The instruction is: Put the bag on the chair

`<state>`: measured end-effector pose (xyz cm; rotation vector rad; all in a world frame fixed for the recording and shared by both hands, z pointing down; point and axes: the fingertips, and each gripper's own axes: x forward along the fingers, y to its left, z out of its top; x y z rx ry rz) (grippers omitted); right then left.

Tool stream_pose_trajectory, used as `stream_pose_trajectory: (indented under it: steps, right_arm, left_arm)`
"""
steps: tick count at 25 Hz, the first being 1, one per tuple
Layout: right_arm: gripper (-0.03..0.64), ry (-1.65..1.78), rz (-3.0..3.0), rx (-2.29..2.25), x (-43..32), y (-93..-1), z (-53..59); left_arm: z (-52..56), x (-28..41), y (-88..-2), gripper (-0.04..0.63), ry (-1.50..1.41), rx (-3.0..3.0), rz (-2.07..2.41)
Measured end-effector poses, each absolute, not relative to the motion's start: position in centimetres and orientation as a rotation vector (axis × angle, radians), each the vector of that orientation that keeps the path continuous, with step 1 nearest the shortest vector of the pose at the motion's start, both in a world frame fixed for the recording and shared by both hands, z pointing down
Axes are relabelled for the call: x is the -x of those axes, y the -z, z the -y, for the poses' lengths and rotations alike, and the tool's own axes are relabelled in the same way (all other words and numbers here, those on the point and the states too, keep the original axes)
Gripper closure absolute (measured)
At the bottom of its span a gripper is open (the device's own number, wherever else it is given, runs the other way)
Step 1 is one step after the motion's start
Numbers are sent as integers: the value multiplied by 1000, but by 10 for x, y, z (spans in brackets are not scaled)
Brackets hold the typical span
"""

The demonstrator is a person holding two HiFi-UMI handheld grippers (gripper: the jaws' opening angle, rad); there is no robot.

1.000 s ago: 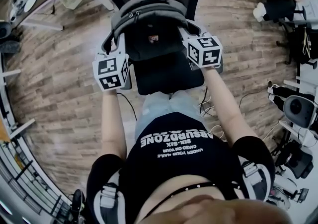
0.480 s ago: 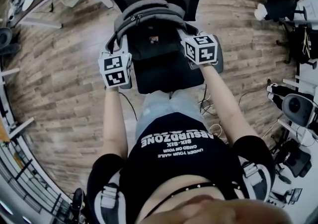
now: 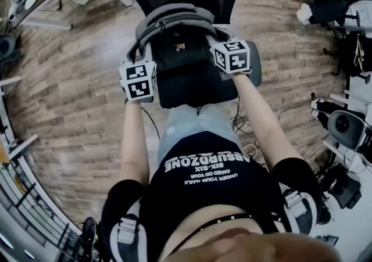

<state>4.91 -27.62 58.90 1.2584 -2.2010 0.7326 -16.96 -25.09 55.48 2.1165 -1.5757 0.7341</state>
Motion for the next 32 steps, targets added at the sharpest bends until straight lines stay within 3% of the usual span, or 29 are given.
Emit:
stream_pose_trajectory:
  steps: [32]
  right_arm:
    - [523,-691,2060,-1265,-76,-679,265]
  left_arm:
    - [257,140,-623,488,-819,-2150,1503]
